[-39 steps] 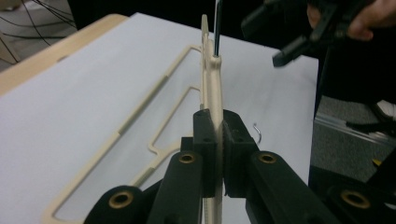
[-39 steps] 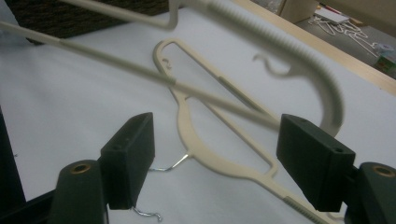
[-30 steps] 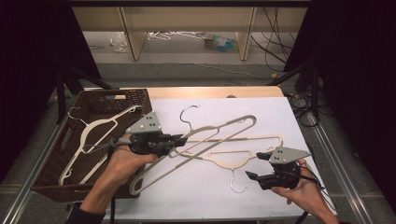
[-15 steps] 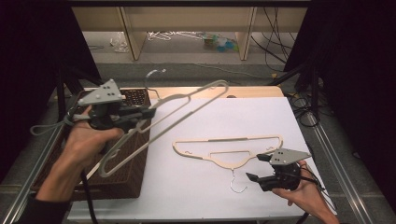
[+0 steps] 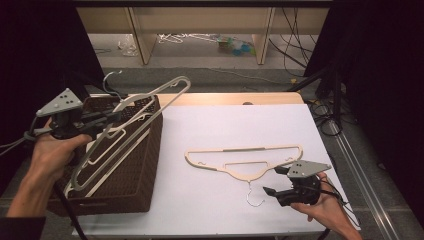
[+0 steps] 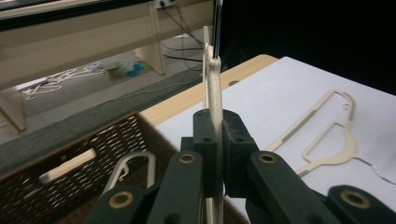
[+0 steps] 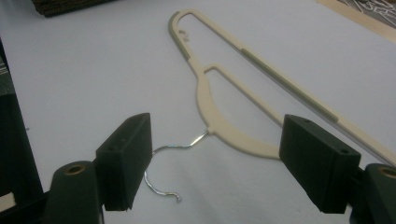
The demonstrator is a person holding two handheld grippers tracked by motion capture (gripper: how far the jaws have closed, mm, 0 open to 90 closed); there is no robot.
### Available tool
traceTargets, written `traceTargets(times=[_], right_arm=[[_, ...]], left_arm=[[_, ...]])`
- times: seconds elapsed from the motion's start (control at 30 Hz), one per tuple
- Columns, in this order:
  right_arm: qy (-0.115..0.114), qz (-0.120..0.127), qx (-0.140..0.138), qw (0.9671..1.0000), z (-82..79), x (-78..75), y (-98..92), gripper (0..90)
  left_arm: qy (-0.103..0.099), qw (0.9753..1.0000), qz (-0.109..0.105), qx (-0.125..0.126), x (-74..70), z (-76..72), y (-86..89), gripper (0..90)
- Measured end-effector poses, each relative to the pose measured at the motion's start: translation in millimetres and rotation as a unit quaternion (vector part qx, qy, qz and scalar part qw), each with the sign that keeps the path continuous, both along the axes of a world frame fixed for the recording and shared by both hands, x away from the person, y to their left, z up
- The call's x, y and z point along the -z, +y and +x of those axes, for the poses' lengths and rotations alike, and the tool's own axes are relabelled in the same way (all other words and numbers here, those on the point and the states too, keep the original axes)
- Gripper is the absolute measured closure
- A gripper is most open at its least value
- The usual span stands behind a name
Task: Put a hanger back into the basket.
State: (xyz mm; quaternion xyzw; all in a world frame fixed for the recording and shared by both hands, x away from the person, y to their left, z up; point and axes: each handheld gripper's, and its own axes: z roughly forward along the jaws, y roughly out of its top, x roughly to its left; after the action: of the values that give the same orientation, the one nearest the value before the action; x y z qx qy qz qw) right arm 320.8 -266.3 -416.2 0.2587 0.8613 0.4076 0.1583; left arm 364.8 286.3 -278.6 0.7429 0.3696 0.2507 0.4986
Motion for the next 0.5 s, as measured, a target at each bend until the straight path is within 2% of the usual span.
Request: traceTargets(times=[0.23, 0.5], right_arm=[[0.003, 0.0, -0.001, 1.0, -0.2, 1.5, -0.8, 26.7], [0.008, -0.004, -0.003, 1.0, -0.2, 3.4, 0.1, 26.7]], left_arm=[[0.011, 0.9988, -0.009, -0.047, 18.2, 1.9, 33.6, 85.6], [0.002, 0.9981, 0.0, -0.062, 30.0, 4.1, 57.2, 85.6]])
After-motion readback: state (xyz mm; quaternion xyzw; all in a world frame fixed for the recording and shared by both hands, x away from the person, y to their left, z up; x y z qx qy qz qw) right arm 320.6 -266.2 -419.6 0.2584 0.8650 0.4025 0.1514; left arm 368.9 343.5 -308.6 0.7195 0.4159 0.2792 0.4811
